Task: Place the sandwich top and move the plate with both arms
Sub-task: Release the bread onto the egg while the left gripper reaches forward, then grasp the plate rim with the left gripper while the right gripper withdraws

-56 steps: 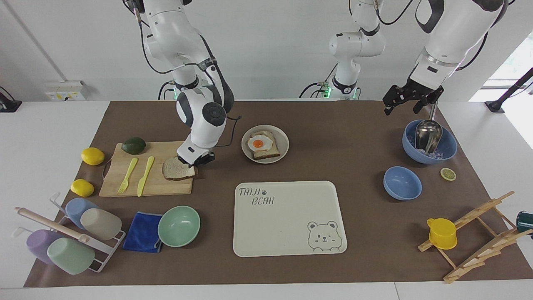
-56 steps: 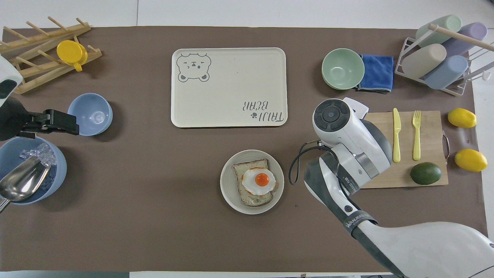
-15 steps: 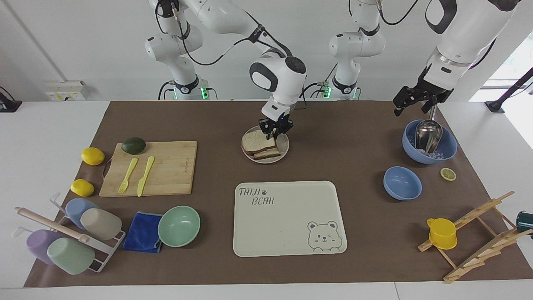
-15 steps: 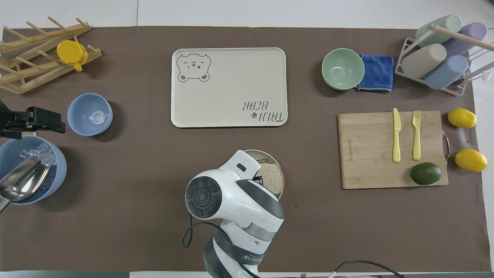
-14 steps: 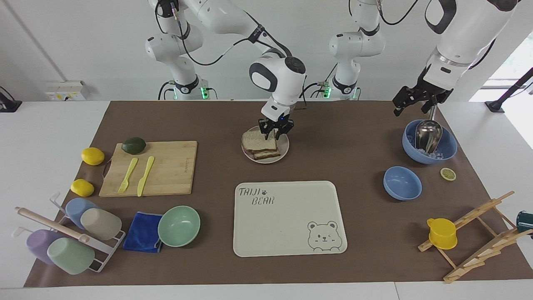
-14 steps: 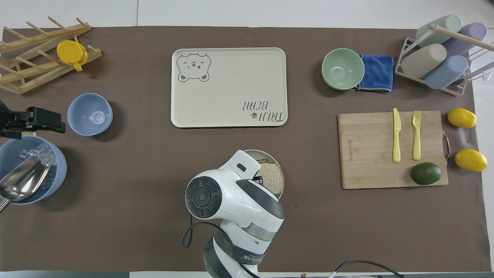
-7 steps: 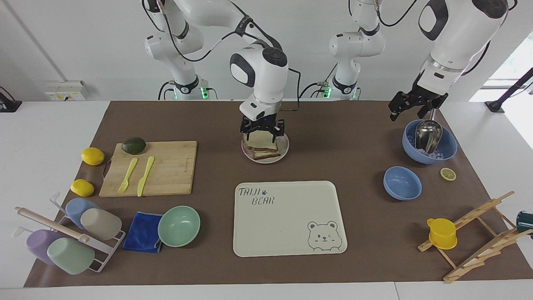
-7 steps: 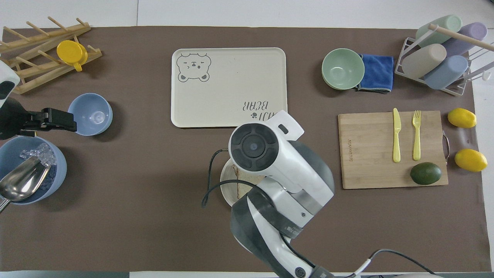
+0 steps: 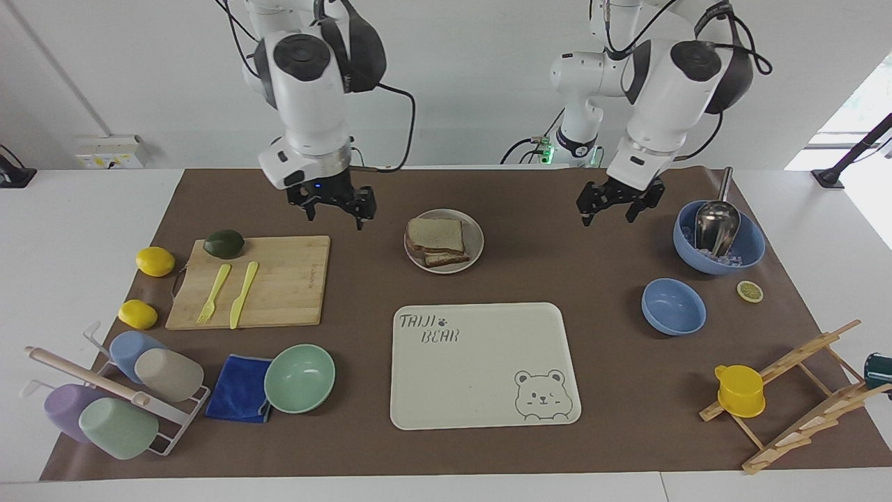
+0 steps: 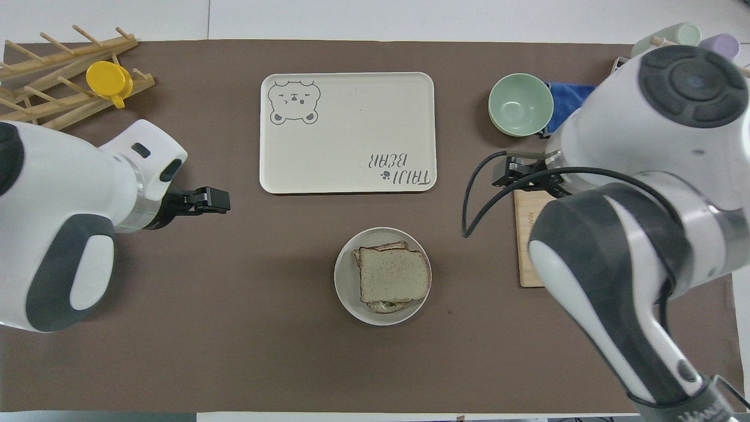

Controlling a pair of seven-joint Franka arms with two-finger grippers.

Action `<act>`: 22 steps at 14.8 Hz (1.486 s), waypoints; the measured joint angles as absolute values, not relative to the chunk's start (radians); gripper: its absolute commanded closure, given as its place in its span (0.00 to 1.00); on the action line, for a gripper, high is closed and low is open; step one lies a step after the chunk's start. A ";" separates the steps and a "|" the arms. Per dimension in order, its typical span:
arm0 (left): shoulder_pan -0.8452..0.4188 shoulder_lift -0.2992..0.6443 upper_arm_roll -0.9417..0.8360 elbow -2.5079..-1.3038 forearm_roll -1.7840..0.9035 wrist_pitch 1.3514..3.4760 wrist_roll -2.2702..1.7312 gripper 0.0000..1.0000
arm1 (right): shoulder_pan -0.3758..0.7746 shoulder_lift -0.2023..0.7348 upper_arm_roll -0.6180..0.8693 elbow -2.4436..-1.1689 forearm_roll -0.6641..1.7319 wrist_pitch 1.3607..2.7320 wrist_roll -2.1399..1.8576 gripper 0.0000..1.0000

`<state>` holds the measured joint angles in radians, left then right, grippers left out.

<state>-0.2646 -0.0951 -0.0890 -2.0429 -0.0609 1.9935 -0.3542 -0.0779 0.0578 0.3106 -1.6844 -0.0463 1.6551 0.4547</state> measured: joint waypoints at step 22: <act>-0.552 0.103 -0.088 -2.236 -0.206 2.380 -0.427 0.36 | 0.069 0.005 -0.124 -1.664 0.033 1.517 0.016 0.00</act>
<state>-0.5524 0.1031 -0.0876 -2.2360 -0.2056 2.3803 -0.4271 0.0689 0.0046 -0.1236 -1.6639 0.0333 1.5173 0.0159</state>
